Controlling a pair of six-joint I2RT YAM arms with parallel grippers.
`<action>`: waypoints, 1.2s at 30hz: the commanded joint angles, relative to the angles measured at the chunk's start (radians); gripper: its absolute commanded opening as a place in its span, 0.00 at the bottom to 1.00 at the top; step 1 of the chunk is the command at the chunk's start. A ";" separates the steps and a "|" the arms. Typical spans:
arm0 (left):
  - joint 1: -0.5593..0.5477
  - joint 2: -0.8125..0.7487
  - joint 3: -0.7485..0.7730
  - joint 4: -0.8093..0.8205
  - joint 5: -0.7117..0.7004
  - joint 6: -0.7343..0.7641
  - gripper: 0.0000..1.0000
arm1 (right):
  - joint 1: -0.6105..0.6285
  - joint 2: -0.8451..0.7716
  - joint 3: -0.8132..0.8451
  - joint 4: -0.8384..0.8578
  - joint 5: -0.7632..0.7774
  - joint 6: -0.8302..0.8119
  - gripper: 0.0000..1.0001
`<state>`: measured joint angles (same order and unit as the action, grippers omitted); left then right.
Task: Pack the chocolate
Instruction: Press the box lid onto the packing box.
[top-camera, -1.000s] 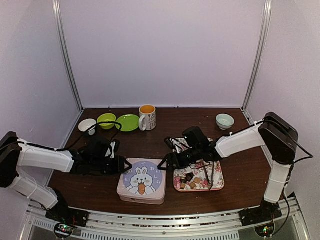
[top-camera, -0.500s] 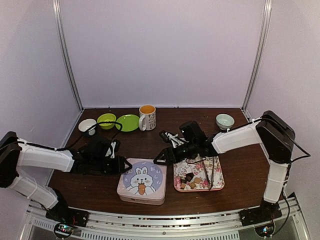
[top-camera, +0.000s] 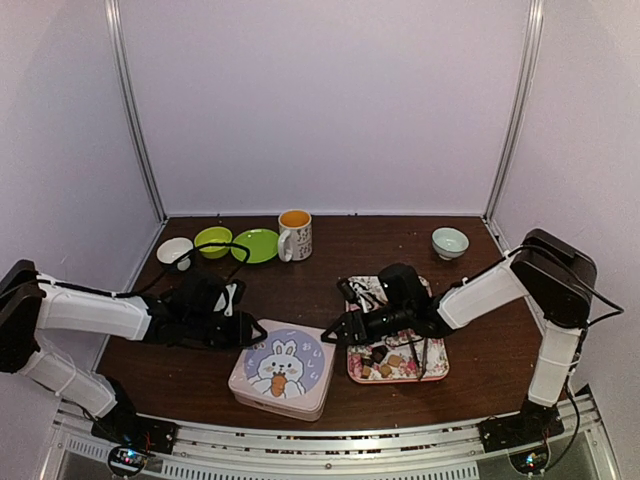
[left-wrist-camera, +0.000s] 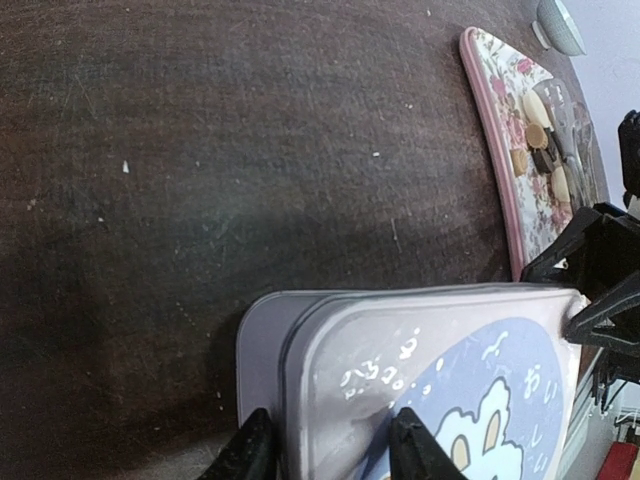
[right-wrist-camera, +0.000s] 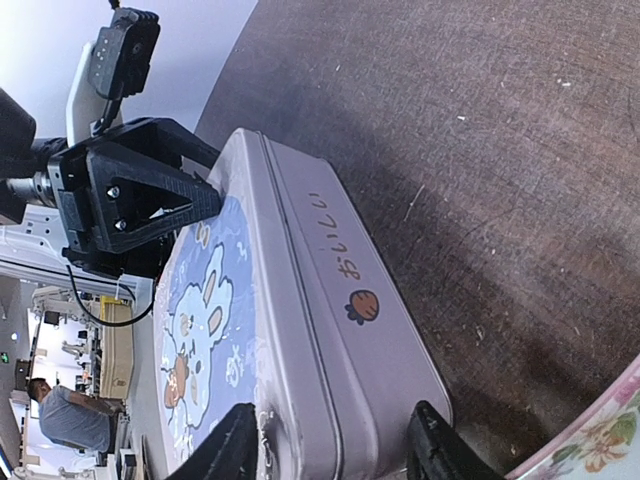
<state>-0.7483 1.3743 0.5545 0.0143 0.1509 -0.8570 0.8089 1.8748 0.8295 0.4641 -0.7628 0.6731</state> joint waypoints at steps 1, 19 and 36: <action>-0.003 0.029 0.006 -0.066 -0.007 0.025 0.40 | 0.021 -0.027 -0.015 0.062 -0.033 0.068 0.48; -0.006 0.046 -0.030 -0.026 -0.001 0.005 0.40 | 0.032 0.009 -0.062 -0.052 0.043 0.064 0.30; -0.019 0.049 -0.053 -0.004 -0.008 -0.013 0.40 | 0.034 0.042 -0.112 -0.116 0.105 0.141 0.26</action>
<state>-0.7528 1.3895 0.5350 0.0795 0.1543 -0.8684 0.8207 1.8591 0.7784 0.5323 -0.7002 0.7631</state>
